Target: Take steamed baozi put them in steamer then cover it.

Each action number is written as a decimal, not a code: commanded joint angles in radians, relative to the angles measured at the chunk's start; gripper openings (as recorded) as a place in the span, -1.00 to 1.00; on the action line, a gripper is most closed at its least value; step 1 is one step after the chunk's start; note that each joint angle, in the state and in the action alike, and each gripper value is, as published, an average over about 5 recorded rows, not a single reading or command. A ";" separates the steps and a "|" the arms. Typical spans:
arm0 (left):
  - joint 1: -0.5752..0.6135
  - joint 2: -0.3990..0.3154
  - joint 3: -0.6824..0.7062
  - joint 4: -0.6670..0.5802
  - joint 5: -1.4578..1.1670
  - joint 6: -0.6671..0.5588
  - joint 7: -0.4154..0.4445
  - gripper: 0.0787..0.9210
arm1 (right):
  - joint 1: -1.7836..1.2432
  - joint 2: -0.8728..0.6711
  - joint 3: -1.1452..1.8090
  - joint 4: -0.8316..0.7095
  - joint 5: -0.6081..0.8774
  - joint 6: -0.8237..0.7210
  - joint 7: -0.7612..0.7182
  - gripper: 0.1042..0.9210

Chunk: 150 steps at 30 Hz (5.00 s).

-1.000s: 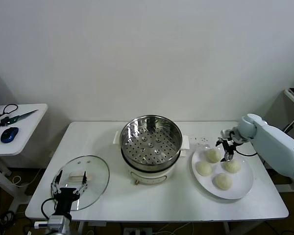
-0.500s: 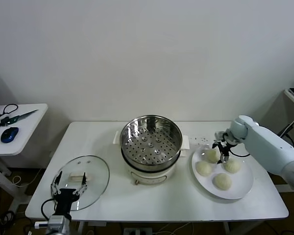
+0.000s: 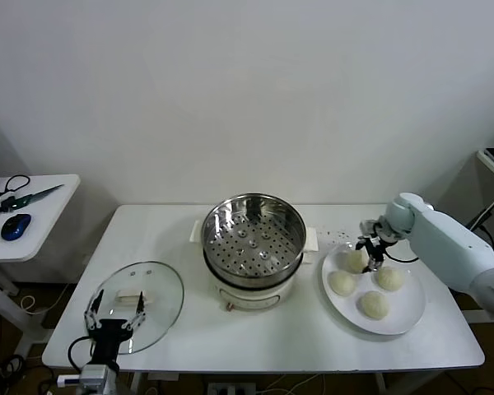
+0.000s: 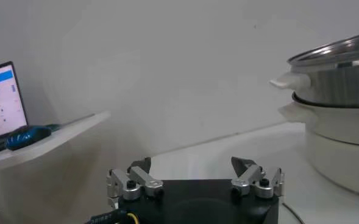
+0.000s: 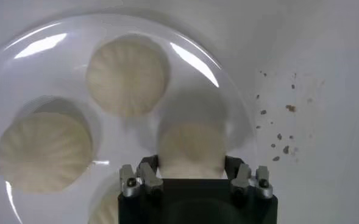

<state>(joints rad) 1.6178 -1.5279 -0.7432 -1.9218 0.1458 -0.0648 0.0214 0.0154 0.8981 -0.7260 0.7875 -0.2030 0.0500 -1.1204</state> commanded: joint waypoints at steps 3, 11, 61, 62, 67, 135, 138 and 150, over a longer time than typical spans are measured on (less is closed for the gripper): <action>0.008 0.001 -0.006 -0.009 -0.003 -0.001 0.000 0.77 | 0.261 -0.033 -0.217 0.084 0.130 0.110 -0.025 0.45; 0.022 0.000 -0.003 -0.019 -0.004 -0.004 0.000 0.77 | 0.627 0.042 -0.508 0.170 0.228 0.280 -0.066 0.47; 0.053 0.012 -0.013 0.004 -0.017 -0.016 -0.004 0.77 | 0.284 0.563 -0.312 0.078 -0.516 0.619 0.021 0.54; 0.053 0.012 -0.012 0.004 -0.016 -0.016 -0.004 0.77 | 0.285 0.563 -0.311 0.078 -0.511 0.616 0.019 0.55; 0.053 0.011 -0.011 0.003 -0.014 -0.016 -0.005 0.77 | 0.305 0.542 -0.314 0.114 -0.465 0.597 -0.005 0.71; 0.075 0.006 0.012 0.013 0.015 -0.026 -0.014 0.77 | 0.016 -0.109 -0.279 0.288 0.384 -0.302 0.112 0.76; 0.076 0.005 0.013 0.014 0.017 -0.027 -0.015 0.77 | 0.014 -0.093 -0.274 0.268 0.377 -0.297 0.109 0.76; 0.082 0.000 0.016 0.005 0.022 -0.030 -0.016 0.77 | 0.022 -0.093 -0.275 0.264 0.380 -0.275 0.092 0.63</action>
<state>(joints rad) 1.6986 -1.5268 -0.7282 -1.9145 0.1665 -0.0939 0.0060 0.0520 0.7868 -1.0121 1.0760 0.1799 -0.2295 -1.0243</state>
